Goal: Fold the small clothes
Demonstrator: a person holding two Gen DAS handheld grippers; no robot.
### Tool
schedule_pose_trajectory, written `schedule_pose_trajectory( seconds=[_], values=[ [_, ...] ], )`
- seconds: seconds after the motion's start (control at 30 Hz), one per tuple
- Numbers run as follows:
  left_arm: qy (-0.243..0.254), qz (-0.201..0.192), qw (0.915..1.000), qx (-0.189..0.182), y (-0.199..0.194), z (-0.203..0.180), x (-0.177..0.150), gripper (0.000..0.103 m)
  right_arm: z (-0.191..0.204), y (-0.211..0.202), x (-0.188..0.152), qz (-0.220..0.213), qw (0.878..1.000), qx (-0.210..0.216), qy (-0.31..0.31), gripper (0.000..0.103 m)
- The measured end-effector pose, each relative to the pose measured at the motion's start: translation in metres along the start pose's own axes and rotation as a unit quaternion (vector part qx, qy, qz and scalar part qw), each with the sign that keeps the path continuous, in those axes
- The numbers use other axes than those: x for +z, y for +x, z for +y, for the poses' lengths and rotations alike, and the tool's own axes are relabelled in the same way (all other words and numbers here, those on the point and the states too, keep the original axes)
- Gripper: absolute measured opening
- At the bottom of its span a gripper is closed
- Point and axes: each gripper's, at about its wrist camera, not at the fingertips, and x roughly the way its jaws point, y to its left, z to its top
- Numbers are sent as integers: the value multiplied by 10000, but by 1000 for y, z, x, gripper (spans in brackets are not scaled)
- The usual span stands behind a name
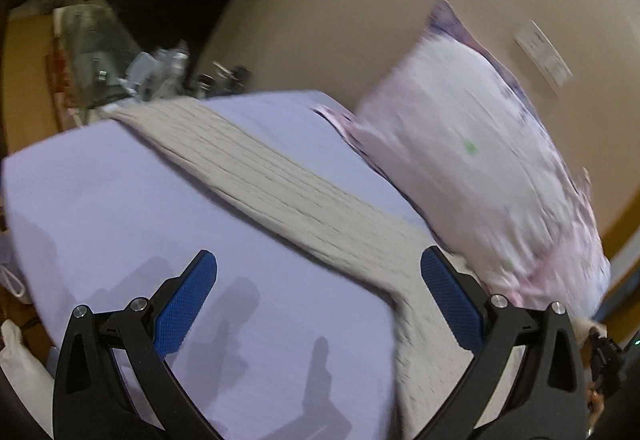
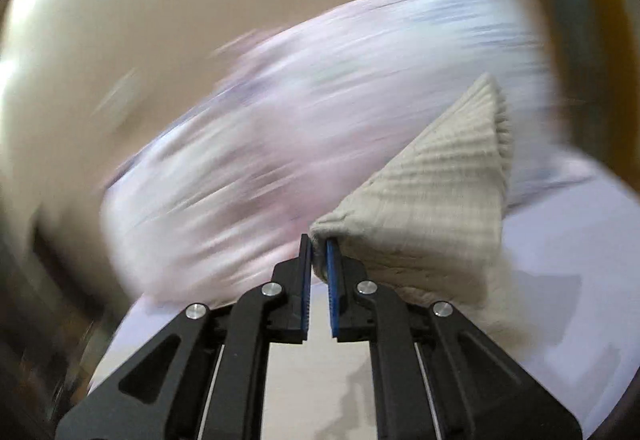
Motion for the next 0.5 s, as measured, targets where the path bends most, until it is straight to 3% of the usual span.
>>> schedule_pose_trajectory(
  seconds=[0.07,0.13,0.17,0.23,0.3,0.5],
  values=[
    [-119,-108,9999,49,1,10,6,102,65,49,-32,808,9932,661,-510,13],
    [-268,-43,9996,43,6,20,12,102,106,89,-65,1762,9762,991,-787,33],
    [-347,-11,9994,21,8,25,15,102,117,102,-80,2088,9681,1133,-792,38],
    [-582,61,9983,-45,16,38,24,99,120,99,-89,2043,9686,1191,-768,58],
    [-765,98,9970,-65,24,47,32,88,107,90,-80,1693,9776,979,-773,68],
    [-1765,141,9842,58,44,92,56,61,46,49,-67,1308,9897,436,-375,74]
  ],
)
